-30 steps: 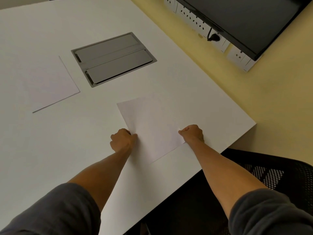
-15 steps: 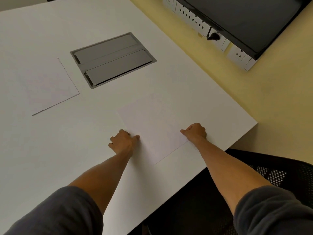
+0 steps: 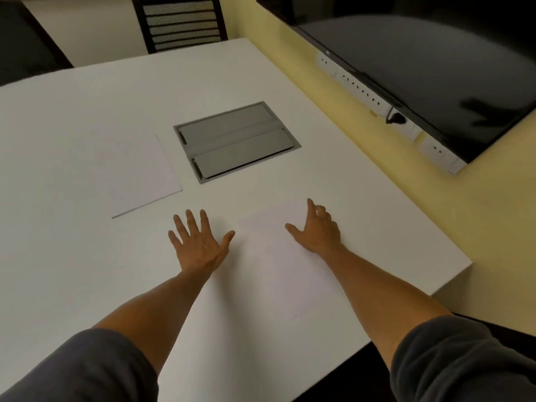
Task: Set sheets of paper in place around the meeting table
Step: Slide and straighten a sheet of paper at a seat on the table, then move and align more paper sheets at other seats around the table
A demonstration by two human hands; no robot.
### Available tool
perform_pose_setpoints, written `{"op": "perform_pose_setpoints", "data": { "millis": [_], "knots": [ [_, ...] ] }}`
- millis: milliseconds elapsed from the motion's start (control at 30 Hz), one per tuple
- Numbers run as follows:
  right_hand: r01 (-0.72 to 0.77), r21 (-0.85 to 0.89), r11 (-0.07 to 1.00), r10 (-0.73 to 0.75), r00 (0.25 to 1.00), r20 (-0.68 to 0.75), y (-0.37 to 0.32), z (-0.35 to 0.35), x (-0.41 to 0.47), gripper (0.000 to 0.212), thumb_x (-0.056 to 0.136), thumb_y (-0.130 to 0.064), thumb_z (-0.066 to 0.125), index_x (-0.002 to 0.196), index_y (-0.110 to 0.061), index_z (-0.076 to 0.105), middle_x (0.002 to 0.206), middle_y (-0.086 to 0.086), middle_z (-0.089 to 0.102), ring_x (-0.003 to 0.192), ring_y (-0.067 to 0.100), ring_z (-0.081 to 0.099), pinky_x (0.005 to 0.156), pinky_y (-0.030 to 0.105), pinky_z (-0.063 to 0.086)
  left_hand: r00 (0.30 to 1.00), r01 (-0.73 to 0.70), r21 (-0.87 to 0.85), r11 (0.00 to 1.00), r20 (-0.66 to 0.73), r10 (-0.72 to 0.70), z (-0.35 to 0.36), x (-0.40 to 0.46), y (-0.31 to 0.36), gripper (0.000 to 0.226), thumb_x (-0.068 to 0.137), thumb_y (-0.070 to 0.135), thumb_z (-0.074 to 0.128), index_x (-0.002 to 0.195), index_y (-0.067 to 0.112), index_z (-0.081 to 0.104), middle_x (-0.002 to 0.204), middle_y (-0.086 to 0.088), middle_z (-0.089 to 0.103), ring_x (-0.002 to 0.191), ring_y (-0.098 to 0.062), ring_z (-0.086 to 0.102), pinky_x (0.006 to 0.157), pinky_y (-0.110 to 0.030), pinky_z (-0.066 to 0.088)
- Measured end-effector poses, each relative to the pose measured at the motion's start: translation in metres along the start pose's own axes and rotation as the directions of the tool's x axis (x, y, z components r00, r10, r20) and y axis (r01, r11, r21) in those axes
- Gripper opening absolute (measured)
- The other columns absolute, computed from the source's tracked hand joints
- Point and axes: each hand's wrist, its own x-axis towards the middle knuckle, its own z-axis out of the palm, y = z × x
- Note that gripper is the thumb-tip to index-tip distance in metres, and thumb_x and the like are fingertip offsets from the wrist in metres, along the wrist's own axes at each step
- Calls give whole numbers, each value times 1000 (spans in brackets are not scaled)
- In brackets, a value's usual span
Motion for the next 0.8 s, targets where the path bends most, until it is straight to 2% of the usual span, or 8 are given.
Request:
{"op": "perform_pose_setpoints", "data": {
  "millis": [200, 433, 600, 700, 800],
  "knots": [
    [249, -101, 963, -252, 968, -8, -122, 10, 32, 103, 88, -76, 44, 161, -16, 3, 167, 13, 11, 154, 30, 11, 121, 49, 22, 996, 63, 25, 998, -63, -61, -42, 39, -83, 105, 80, 88, 13, 159, 21, -4, 166, -11, -14, 150, -36, -23, 121, -59, -3],
    [399, -174, 900, -407, 913, -10, -239, 46, 61, 105, 87, -82, 33, 161, -15, 0, 169, 14, -1, 156, 29, 0, 124, 49, 16, 989, 83, 29, 996, -125, -79, -67, 99, -177, 113, 71, 96, 6, 157, 26, -10, 166, -8, -16, 150, -33, -23, 120, -58, -4],
    [425, -191, 885, -426, 904, 41, -302, 90, 80, 108, 86, -84, 31, 160, -15, -7, 168, 12, -11, 156, 27, -6, 124, 48, 10, 987, -40, 136, 990, -146, 60, -55, 141, -231, 114, 70, 97, 0, 158, 25, -9, 165, -8, -18, 151, -31, -23, 121, -58, -3],
    [415, -217, 884, -407, 910, 82, -326, 122, 92, 109, 86, -84, 29, 159, -14, -11, 168, 11, -15, 155, 26, -11, 124, 48, 6, 989, -42, 103, 994, -137, 56, -35, 161, -248, 116, 70, 97, 1, 158, 21, -8, 165, -9, -16, 152, -30, -19, 122, -57, -4],
    [374, -202, 905, -363, 927, 94, -336, 146, 98, 107, 84, -86, 27, 160, -20, -11, 168, 9, -17, 156, 26, -10, 123, 52, 8, 991, -47, 86, 995, -121, 57, -11, 170, -255, 113, 72, 94, -1, 157, 21, -12, 165, -10, -18, 152, -31, -18, 122, -57, -6]
  ]
}}
